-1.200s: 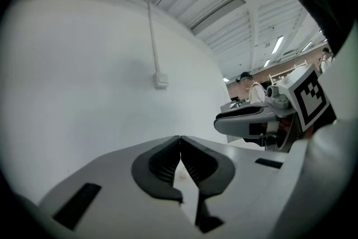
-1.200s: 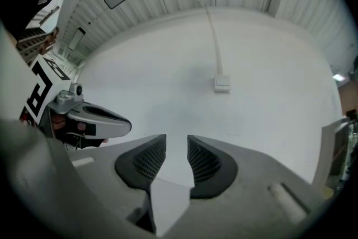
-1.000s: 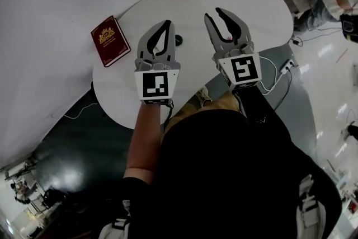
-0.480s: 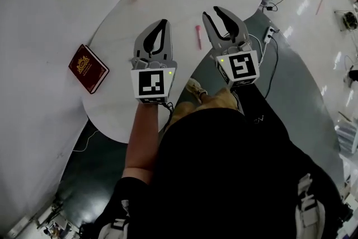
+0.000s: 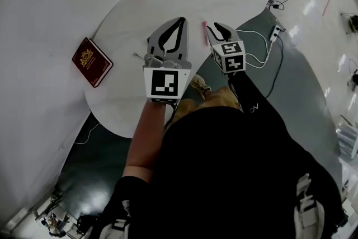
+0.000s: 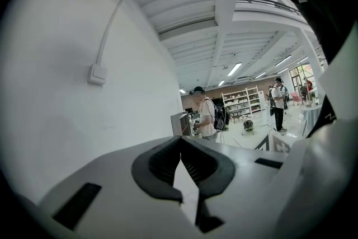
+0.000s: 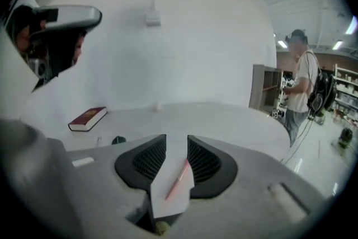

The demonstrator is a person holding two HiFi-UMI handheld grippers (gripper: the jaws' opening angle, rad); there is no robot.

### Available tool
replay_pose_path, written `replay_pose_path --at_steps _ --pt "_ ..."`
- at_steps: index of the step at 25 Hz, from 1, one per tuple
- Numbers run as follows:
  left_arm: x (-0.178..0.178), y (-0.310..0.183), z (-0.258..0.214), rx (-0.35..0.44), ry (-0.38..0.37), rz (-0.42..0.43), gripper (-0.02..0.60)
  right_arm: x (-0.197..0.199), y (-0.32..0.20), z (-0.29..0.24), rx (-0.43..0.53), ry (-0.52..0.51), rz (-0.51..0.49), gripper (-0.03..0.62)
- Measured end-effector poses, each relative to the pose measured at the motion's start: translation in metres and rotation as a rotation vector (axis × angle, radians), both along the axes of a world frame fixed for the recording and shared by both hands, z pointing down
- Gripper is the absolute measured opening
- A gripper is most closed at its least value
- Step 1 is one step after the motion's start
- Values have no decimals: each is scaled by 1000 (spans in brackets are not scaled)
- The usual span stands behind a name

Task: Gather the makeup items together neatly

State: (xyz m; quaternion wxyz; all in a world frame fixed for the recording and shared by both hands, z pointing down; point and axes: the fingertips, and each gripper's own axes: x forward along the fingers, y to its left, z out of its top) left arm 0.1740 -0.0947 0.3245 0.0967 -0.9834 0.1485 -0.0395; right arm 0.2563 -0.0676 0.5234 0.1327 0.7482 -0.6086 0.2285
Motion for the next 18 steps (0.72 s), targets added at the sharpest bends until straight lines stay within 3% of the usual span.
replay_pose_path --at_steps 6,11,14,18 --pt "-13 -7 3 -32 -10 -54 9 -5 9 81 -211 -48 -33 114" --pt "-27 -19 3 -129 0 -120 10 -4 5 112 -269 -78 -44 114" --pt "-36 -27 8 -123 -22 -146 10 -6 -2 123 -290 -90 -60 115" --pt "-42 -31 7 -129 10 -167 10 -4 -8 134 -319 -80 -59 114"
